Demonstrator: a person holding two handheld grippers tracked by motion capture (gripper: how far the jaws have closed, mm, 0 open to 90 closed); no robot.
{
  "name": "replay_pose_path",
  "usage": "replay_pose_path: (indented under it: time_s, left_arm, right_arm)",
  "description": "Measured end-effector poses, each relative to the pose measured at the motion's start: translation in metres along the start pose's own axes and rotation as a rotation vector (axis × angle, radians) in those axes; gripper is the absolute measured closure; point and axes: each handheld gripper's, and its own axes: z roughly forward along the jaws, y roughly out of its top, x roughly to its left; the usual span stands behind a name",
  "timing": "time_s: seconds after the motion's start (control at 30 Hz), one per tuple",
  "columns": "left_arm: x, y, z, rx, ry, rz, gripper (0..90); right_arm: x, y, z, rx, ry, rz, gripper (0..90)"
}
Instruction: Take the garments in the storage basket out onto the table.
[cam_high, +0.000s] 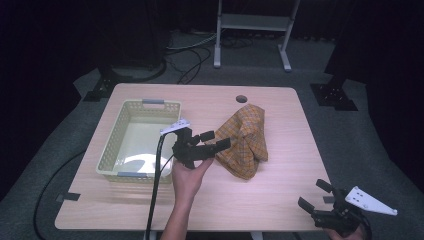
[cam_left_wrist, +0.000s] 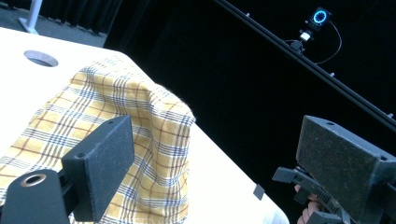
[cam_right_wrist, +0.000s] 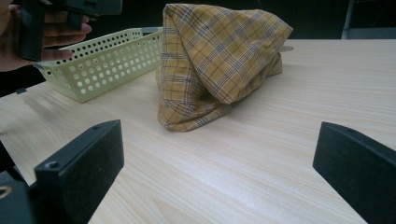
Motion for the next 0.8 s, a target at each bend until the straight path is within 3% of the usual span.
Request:
replay_pose_path:
  time_s: [0.8]
  left_arm:
    - [-0.006, -0.013, -0.022, 0.010, 0.038, 0.051, 11.5]
  right_arm:
    - [0.000, 0.000, 0.000, 0.006, -0.004, -0.005, 1.8]
